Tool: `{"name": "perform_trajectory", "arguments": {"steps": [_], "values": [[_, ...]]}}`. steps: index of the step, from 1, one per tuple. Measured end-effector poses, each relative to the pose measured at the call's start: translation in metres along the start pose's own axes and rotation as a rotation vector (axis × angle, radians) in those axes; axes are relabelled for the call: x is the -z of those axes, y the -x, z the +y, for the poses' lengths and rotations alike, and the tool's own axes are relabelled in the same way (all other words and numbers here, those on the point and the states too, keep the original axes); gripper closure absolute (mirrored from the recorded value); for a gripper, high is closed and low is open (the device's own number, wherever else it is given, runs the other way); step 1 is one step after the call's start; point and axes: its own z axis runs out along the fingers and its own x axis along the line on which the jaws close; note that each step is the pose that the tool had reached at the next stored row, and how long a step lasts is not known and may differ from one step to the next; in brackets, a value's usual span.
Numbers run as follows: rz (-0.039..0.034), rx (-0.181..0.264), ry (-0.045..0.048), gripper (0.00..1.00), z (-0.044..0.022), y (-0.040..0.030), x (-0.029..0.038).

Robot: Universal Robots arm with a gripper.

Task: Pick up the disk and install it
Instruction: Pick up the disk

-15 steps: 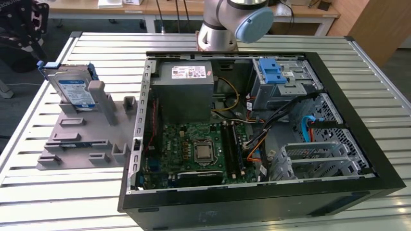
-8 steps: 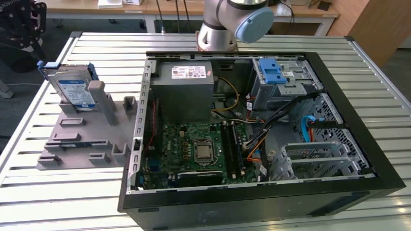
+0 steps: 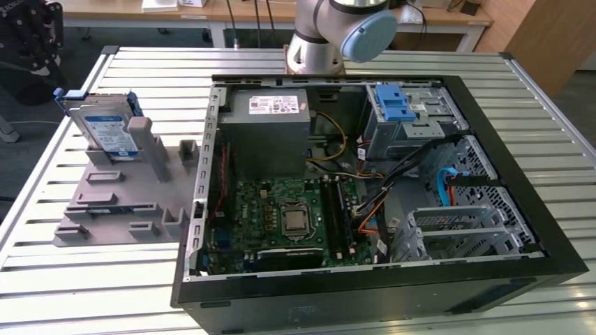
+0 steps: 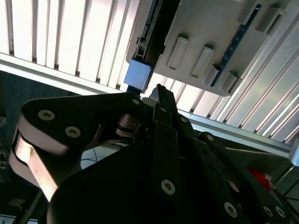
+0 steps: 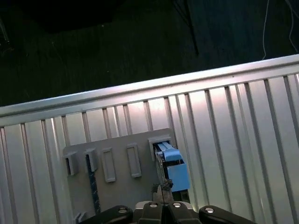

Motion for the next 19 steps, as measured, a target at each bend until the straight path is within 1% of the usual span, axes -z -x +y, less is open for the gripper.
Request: {"name": "perform_trajectory", "arguments": {"steps": [3, 8, 10, 12, 14, 19], "values": [[0.0017, 0.049, -0.0007, 0.89, 0.0, 0.0, -0.0001], [0.0036, 0.126, -0.0054, 0.89, -0.0001, 0.0, -0.0012], [0.0032, 0.132, -0.0123, 0.89, 0.0001, 0.0005, -0.0021], [0.0022, 0.132, -0.0135, 0.89, 0.0003, 0.0008, -0.0029], [0.0019, 0.132, -0.0135, 0.89, 0.0006, 0.0027, -0.0035], [0.0017, 0.132, -0.014, 0.89, 0.0026, 0.0132, -0.0056]]}}
